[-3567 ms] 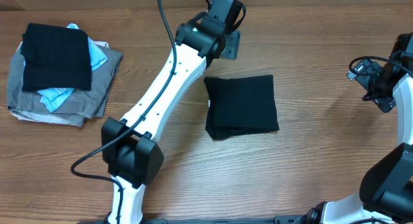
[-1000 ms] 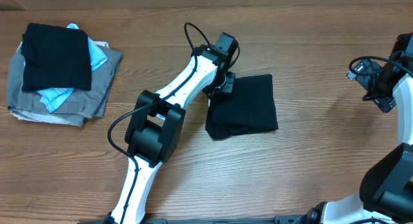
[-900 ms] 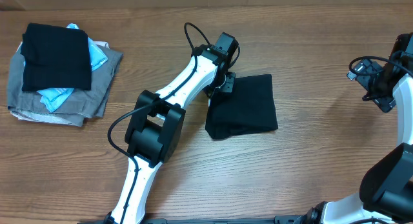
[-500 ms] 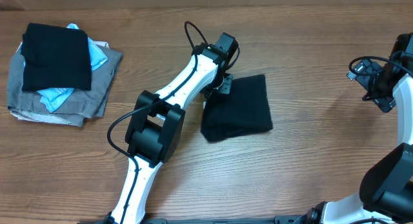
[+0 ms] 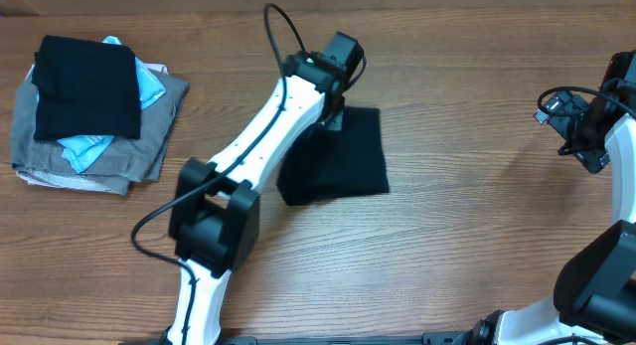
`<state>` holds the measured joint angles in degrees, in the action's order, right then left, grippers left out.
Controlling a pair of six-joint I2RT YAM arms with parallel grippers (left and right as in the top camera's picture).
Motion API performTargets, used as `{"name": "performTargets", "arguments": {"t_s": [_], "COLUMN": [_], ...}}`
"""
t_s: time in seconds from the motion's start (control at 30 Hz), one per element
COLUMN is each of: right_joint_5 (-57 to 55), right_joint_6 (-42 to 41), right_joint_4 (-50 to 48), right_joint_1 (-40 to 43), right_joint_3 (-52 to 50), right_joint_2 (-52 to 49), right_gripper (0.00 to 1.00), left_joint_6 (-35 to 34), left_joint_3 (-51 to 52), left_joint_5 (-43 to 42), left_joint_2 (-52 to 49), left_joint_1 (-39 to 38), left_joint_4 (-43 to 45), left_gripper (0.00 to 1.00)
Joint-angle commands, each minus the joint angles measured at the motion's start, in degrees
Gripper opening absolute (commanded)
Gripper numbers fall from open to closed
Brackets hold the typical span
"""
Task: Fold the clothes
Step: 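Carry the black bundle leftward with the left gripper onto the stack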
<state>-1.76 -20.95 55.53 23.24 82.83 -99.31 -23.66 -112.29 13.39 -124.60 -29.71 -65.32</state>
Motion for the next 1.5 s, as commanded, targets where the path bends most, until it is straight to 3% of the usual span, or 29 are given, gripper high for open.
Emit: {"name": "performTargets", "arguments": {"t_s": [0.0, 0.43, 1.13, 1.33, 1.47], "right_joint_5": [-0.5, -0.5, -0.5, -0.5, -0.5], "right_joint_6": [0.1, 0.1, 0.1, 0.1, 0.1], "right_joint_4": [-0.1, -0.1, -0.1, -0.1, -0.1], "right_joint_1": [0.0, 0.0, 0.0, 0.0, 0.0], "right_joint_3": [0.1, 0.1, 0.1, 0.1, 0.1], "right_joint_2": [0.3, 0.3, 0.3, 0.3, 0.3], "right_gripper": [1.00, 1.00, 1.00, 1.00, 1.00], "left_joint_6": [-1.7, -2.3, -1.2, -6.4, -6.3], "left_joint_3": [-1.2, -1.2, -1.2, -1.2, -1.2], "left_joint_5": [5.2, 12.3, 12.5, 12.1, 4.6], "left_joint_2": [3.5, 9.3, 17.4, 17.4, 17.6], "left_joint_1": [1.8, 10.3, 27.4, 33.2, 37.3], "left_joint_4": [-0.9, 0.1, 2.4, 3.8, 7.3], "left_gripper": [0.04, 0.04, 0.04, 0.04, 0.04]}}
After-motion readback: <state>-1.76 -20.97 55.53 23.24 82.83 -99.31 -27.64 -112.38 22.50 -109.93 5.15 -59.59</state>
